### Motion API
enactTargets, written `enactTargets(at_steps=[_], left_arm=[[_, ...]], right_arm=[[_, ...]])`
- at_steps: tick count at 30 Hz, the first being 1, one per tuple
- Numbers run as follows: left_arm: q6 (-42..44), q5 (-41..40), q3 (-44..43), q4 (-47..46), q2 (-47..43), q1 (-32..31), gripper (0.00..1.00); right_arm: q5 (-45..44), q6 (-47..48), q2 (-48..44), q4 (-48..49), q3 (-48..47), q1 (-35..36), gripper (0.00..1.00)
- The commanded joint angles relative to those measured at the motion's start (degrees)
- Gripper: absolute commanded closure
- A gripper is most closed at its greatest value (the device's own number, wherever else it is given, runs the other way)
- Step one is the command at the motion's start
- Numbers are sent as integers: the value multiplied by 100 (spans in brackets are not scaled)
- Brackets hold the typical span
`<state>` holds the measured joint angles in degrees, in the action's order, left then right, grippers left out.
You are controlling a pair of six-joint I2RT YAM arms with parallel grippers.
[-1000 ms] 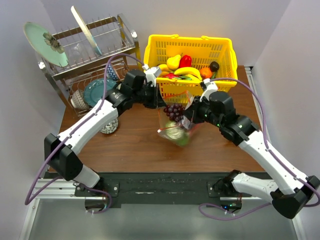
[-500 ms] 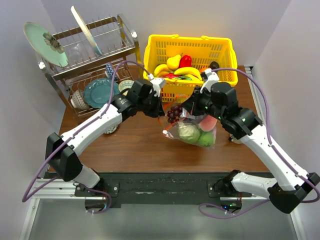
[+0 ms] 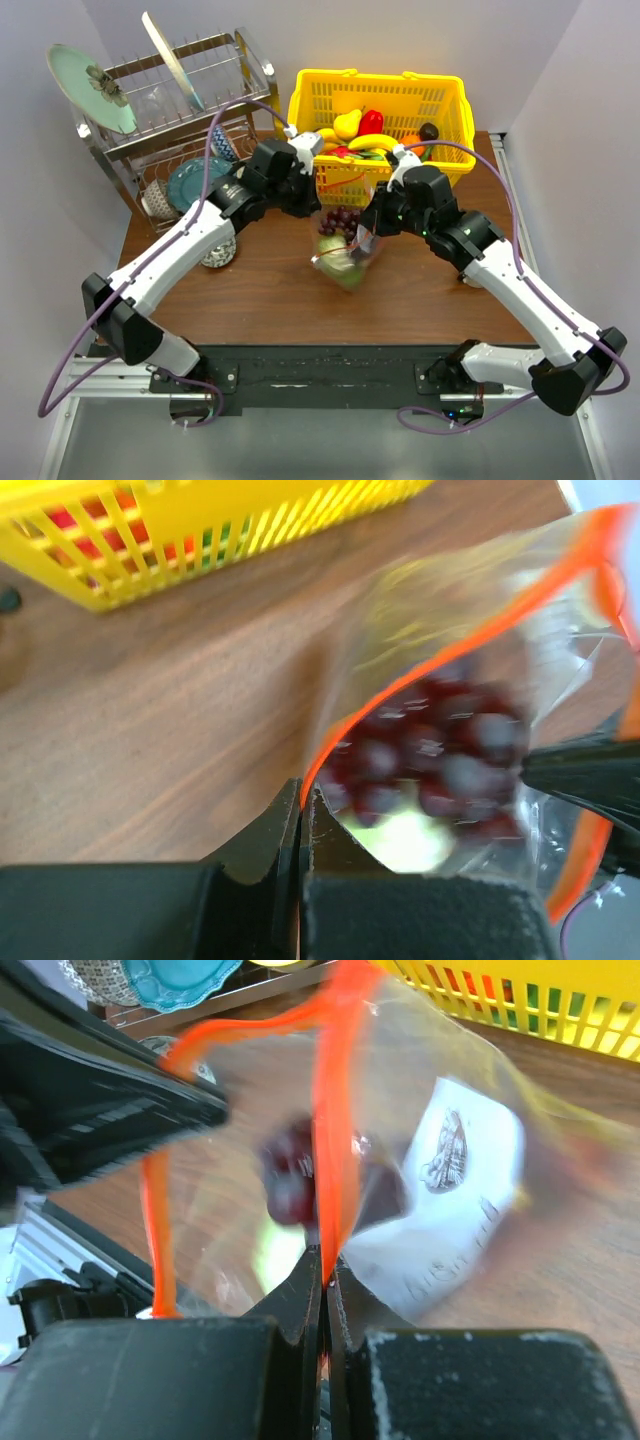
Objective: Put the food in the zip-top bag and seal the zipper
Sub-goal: Adjust the zipper food storage bag at the center of the board.
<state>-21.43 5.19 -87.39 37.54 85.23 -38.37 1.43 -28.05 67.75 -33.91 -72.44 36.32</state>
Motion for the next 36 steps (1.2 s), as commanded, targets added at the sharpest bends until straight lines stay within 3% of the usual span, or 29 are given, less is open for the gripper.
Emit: enactTargets(at_steps=[1,13,16,17,19,21,22,25,28,32,36], left_arm=[[157,-10,-190,-115,72,-4,100],[200,395,65,-511,266,-4,99],[323,526,152,-590,196,-4,80],[350,562,179,-668,152,-13,66],[437,623,302,-757,3,5,55],[499,667,415,-853,-111,-4,39],[569,694,451,-880,-208,5,24],[649,843,653,-985,-488,101,7],[667,1177,952,-1239,-918,303,0],[842,1291,1391,-1512,-1552,400,0],[1062,1598,2443,-2205,-2413,400,1]], right_arm=[[305,-103,54,499,-8,-10,100],[428,-649,414,1255,600,-2,100],[437,-728,503,1343,591,-10,100],[428,-754,511,1369,600,-10,100],[358,-772,529,1387,609,-10,100],[279,-798,503,1370,652,-19,100],[200,-816,459,1378,679,-11,100],[68,-851,406,1405,767,-19,100],[41,-851,380,1396,802,-54,100],[59,-842,389,1361,811,-124,100],[120,-833,406,1361,837,-212,100]])
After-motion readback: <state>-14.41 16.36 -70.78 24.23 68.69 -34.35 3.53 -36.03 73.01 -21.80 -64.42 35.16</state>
